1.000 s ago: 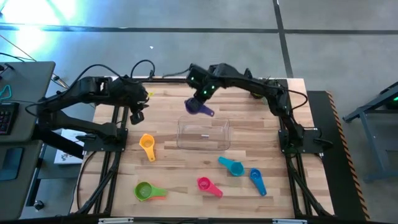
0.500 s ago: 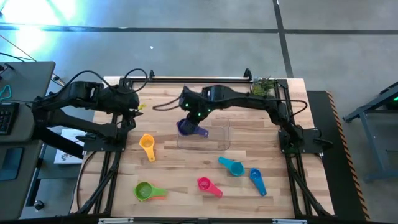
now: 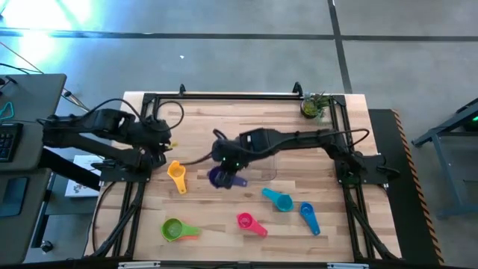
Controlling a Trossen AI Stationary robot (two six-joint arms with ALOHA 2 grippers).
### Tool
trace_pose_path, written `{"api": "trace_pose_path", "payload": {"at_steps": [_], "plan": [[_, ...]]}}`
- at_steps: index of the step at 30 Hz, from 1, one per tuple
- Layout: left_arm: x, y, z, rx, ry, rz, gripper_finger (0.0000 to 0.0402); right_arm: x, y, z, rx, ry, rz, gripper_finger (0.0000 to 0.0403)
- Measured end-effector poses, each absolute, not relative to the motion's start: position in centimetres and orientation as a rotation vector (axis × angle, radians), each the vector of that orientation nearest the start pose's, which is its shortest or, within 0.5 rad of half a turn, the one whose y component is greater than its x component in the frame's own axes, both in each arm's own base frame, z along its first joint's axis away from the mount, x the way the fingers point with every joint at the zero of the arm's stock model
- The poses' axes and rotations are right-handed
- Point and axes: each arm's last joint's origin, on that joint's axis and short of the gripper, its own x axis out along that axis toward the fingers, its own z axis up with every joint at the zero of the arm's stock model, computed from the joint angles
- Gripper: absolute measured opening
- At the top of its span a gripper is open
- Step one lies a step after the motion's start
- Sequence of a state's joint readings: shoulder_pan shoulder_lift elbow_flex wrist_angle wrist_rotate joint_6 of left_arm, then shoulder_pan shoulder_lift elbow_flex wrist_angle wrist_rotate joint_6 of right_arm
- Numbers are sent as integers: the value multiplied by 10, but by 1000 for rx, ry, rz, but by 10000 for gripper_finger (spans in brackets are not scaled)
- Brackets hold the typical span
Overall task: Nest measuring cups in basket
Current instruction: Stack the dark blue measuring cup on top of the green measuring cup
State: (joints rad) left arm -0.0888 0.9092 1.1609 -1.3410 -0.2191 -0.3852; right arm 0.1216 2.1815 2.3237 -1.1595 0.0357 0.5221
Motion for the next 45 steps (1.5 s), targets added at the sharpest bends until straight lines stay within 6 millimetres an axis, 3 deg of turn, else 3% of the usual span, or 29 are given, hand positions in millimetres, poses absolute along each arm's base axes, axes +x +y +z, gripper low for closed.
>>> {"api": "trace_pose_path", "payload": {"at_steps": [8,18,32,45], "plan": [[125,-21,340,-233,1038,282,108,455,90,316,397,993,-160,1],[121,-41,341,-251,1004,242,108,459,116,294,409,967,-116,1],[124,-66,340,-198,985,129,108,465,118,264,423,953,-107,1],[136,-85,329,-136,1057,87,108,464,118,263,404,965,-104,1]]}}
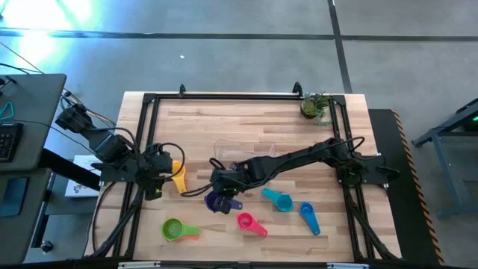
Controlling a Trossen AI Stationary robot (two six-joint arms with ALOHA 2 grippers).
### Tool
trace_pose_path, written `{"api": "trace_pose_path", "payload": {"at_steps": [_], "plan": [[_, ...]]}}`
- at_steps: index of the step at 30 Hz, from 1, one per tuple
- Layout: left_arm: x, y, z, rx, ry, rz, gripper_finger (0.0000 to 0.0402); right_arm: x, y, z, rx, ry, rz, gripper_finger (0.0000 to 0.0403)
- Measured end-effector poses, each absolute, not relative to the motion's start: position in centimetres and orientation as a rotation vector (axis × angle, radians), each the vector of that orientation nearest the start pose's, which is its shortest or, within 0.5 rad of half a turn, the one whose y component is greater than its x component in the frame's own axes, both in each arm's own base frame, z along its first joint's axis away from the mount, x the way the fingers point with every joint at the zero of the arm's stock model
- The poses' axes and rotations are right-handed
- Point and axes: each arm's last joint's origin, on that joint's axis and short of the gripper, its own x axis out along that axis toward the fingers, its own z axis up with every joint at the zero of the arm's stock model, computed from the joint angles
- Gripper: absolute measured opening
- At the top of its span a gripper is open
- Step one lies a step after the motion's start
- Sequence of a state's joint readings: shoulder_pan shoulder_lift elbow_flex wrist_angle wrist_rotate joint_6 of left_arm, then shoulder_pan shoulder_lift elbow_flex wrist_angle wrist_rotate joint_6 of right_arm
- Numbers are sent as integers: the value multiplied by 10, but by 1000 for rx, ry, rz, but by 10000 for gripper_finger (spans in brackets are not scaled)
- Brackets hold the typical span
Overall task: Nest measuring cups in basket
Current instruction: Stack the dark blue measuring cup on top of the green measuring cup
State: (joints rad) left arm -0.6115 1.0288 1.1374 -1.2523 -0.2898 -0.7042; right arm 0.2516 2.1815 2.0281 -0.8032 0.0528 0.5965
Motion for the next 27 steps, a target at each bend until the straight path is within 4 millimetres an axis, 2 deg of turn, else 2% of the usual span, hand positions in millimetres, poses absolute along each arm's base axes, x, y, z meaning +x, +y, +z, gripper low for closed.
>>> {"api": "trace_pose_path", "payload": {"at_steps": [20,27], "plan": [[137,-86,328,-144,1056,106,111,466,116,264,440,921,-167,1],[138,-86,329,-114,1056,64,162,466,116,264,462,919,-180,1]]}}
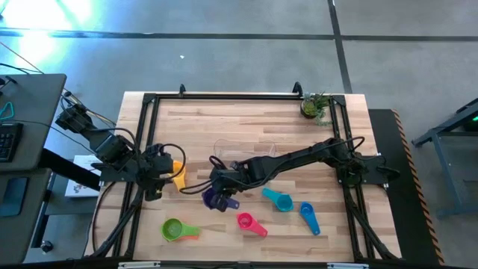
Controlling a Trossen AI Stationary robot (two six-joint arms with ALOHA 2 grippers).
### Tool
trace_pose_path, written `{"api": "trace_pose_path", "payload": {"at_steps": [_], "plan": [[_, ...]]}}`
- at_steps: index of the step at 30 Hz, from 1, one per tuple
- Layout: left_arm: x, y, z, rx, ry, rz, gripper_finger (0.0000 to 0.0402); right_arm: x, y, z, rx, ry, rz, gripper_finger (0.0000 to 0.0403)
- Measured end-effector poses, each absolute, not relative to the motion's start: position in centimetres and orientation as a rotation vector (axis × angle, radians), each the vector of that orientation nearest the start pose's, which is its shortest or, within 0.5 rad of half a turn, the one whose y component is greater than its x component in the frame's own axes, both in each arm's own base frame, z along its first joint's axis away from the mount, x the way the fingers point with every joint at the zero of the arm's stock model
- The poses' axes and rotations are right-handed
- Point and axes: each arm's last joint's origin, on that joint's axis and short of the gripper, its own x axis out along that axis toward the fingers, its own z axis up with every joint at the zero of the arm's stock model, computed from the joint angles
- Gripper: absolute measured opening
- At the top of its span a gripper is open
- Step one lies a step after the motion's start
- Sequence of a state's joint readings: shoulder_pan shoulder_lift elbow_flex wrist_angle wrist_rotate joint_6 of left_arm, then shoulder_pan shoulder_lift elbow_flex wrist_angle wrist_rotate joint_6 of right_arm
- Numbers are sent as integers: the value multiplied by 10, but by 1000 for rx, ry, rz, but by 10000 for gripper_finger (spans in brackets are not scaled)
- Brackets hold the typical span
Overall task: Nest measuring cups in basket
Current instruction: Stack the dark blue measuring cup on top of the green measuring cup
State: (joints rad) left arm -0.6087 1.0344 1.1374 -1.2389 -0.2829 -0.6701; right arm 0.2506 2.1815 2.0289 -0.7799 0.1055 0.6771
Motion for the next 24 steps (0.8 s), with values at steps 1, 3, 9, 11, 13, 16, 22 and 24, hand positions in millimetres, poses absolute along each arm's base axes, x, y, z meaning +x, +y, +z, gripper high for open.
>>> {"api": "trace_pose_path", "payload": {"at_steps": [1,3,9,11,13,16,22,24], "plan": [[139,-87,329,-122,1041,59,172,466,116,264,465,919,-181,1],[142,-89,331,-133,1006,55,188,466,116,264,484,918,-191,1],[142,-96,333,-161,977,19,206,466,115,264,524,920,-201,1],[142,-101,331,-153,983,0,205,466,115,264,540,929,-188,1],[146,-108,331,-151,961,-35,204,466,114,264,557,936,-178,1],[153,-121,331,-113,920,-123,205,467,114,264,560,938,-174,1],[165,-147,323,1,886,-247,206,468,112,275,556,910,-160,1],[169,-153,319,37,889,-264,206,469,111,279,556,899,-157,1]]}}
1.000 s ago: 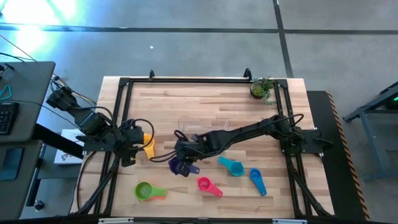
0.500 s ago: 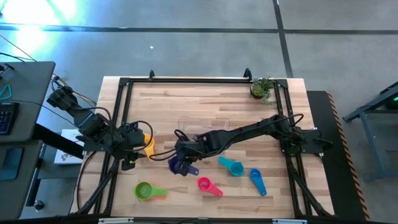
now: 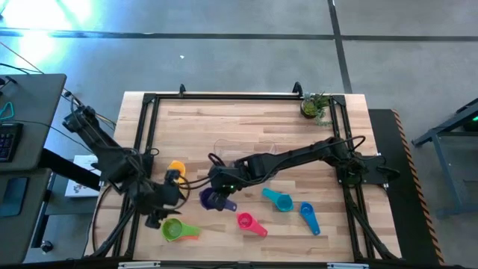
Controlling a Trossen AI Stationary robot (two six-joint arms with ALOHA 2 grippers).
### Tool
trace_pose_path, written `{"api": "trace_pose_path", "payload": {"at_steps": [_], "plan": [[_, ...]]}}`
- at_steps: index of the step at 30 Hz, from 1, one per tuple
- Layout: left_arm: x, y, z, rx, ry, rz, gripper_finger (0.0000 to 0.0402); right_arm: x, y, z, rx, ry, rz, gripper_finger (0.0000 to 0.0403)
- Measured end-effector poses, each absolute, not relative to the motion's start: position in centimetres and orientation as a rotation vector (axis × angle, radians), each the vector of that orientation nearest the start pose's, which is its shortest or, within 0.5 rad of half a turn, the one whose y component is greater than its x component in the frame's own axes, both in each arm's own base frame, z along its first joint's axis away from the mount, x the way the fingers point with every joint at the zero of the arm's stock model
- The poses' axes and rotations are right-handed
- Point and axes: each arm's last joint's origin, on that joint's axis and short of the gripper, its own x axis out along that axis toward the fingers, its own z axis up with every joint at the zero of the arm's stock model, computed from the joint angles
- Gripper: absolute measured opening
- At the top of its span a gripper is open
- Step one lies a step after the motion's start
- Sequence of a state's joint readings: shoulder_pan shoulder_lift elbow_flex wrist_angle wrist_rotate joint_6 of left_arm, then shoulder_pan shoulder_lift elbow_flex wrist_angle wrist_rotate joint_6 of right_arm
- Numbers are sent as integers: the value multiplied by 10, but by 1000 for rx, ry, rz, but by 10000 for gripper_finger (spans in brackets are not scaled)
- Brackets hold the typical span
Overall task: Nest measuring cups in basket
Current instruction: Stack the dark blue measuring cup on top of the green measuring cup
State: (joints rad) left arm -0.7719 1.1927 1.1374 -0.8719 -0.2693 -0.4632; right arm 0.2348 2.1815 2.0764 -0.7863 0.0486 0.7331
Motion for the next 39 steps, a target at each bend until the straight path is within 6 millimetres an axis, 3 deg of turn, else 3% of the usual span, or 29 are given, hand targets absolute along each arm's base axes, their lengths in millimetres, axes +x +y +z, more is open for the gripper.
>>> {"api": "trace_pose_path", "payload": {"at_steps": [10,24,39], "plan": [[184,-169,303,162,885,-251,207,472,99,280,552,889,-170,1],[205,-175,297,328,772,-217,207,469,101,277,540,917,-199,1],[227,-157,291,362,807,-207,207,468,101,277,535,930,-184,1]]}}
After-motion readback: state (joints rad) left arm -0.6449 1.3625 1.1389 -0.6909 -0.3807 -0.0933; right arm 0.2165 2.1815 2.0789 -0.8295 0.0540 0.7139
